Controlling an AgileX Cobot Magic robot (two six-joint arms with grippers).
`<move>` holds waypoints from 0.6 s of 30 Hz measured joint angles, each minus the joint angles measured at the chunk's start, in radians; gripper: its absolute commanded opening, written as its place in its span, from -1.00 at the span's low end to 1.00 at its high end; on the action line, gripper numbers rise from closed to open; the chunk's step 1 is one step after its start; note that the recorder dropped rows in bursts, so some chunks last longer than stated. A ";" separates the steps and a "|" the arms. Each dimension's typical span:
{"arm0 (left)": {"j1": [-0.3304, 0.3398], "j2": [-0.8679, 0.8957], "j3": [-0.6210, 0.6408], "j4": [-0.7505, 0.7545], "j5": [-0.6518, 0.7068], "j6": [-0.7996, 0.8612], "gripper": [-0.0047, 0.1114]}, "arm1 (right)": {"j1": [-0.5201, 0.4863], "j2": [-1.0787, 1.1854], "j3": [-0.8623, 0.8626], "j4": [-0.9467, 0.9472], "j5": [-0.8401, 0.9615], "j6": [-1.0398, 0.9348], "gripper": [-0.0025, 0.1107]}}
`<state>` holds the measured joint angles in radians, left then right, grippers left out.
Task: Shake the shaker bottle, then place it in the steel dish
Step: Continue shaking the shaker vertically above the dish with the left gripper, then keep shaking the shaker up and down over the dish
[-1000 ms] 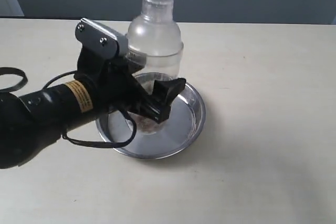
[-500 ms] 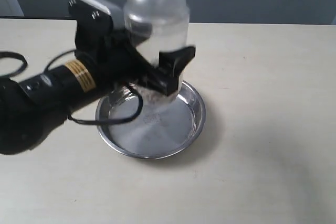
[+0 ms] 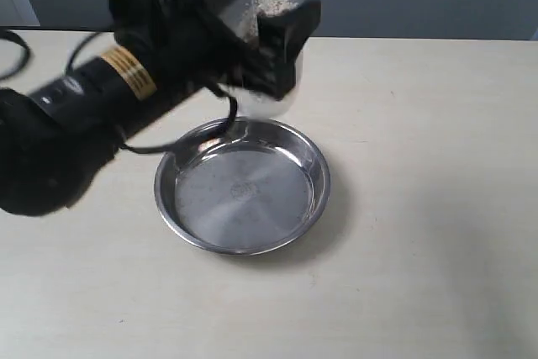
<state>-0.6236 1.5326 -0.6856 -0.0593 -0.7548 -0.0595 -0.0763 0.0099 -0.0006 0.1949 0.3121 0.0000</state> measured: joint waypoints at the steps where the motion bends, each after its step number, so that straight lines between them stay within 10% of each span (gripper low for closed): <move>1: 0.002 0.051 0.021 -0.017 0.003 -0.004 -0.91 | 0.000 0.000 0.000 0.000 0.000 0.000 -0.97; 18: 0.004 -0.081 0.040 0.059 -0.076 -0.025 -0.91 | 0.000 0.000 0.000 0.000 0.000 0.000 -0.97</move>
<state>-0.6197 1.4518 -0.6458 0.0000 -0.8309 -0.0846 -0.0763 0.0099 -0.0006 0.1949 0.3121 0.0000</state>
